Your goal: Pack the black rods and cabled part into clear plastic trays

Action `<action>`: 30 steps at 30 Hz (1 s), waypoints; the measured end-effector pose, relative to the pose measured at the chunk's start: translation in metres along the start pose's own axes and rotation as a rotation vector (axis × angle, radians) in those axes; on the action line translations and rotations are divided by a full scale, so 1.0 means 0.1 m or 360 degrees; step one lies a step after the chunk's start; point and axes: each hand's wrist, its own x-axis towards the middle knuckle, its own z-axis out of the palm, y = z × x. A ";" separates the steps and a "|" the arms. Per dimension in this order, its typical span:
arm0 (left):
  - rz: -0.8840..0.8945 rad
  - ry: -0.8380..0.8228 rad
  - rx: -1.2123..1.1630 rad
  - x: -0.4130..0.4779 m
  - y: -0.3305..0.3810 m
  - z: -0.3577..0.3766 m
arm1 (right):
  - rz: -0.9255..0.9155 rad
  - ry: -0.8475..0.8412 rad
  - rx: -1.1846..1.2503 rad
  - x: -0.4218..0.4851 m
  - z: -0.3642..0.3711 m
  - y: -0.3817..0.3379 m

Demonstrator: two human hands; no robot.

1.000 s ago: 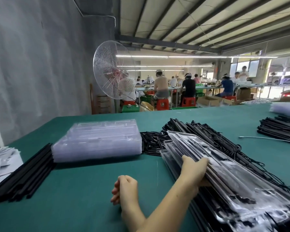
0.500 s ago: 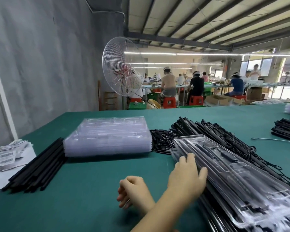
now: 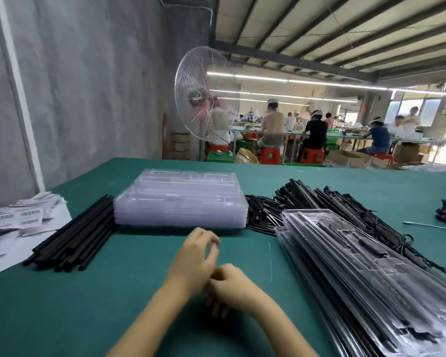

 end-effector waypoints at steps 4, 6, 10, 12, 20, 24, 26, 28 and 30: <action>-0.0330 -0.0125 0.0930 0.43 -0.93 -0.35 | 0.0017 0.0245 -0.0201 0.16 -0.09 0.05; -0.0347 -0.0254 0.1170 0.60 -1.14 -0.42 | 0.0022 0.0302 -0.0260 0.28 -0.13 0.07; -0.0306 -0.0272 0.1261 0.94 -1.33 -0.56 | -0.0090 0.0496 -0.0570 0.59 -0.16 0.04; -0.0196 -0.0156 0.1152 1.06 -1.36 -0.61 | -0.0106 0.0565 -0.0629 0.74 -0.19 0.02; -0.0356 -0.0323 0.0704 1.54 -1.37 -0.84 | 0.0253 0.0521 -0.0100 1.25 -0.38 -0.06; -0.0514 -0.0529 0.0426 1.67 -1.37 -0.98 | 0.0404 0.0415 0.0139 1.30 -0.45 -0.06; -0.0482 -0.0608 0.0479 1.75 -1.37 -0.97 | 0.0443 0.0417 0.0182 1.33 -0.46 -0.05; -0.0357 -0.0657 0.0767 1.81 -1.37 -0.90 | 0.0461 0.0434 0.0231 1.34 -0.45 -0.05; -0.0189 -0.0712 0.1105 1.78 -1.39 -0.80 | 0.0473 0.0439 0.0256 1.33 -0.45 -0.04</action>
